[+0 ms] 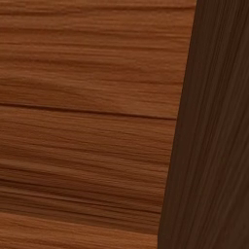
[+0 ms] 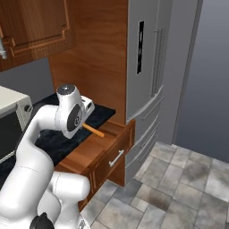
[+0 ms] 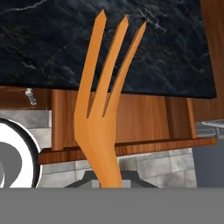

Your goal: Organize the utensils by type. Pick up the wooden spoons from the counter and place them in the open cabinet. Then pick up the metallic utensils from the counter and place them in the open drawer.

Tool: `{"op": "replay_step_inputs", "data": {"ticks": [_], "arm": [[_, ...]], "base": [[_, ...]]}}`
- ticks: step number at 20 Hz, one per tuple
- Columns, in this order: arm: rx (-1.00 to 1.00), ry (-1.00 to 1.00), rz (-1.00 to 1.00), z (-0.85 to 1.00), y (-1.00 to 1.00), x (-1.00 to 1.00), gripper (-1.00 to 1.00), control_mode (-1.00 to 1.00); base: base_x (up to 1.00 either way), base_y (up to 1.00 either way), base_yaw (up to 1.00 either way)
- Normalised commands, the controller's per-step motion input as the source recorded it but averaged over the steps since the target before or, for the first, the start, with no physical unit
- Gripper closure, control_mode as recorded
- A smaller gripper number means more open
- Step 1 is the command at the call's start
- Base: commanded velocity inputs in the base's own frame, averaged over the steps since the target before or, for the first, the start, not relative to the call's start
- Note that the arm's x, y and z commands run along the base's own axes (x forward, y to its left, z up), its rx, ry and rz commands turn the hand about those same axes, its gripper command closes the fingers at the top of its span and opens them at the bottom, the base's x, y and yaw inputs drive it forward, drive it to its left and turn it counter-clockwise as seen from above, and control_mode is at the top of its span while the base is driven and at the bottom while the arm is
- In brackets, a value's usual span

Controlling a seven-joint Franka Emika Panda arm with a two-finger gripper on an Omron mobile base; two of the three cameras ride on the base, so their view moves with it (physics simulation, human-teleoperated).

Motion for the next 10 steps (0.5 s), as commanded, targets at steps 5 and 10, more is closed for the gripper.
{"op": "replay_step_inputs", "data": {"ticks": [5,10], "arm": [[0.00,0.00,-0.09,0.00,0.03,0.06,1.00,-1.00],[0.00,0.00,-0.47,0.00,0.08,0.44,1.00,-1.00]], "base": [[0.00,0.00,0.00],[0.00,0.00,0.00]]}}
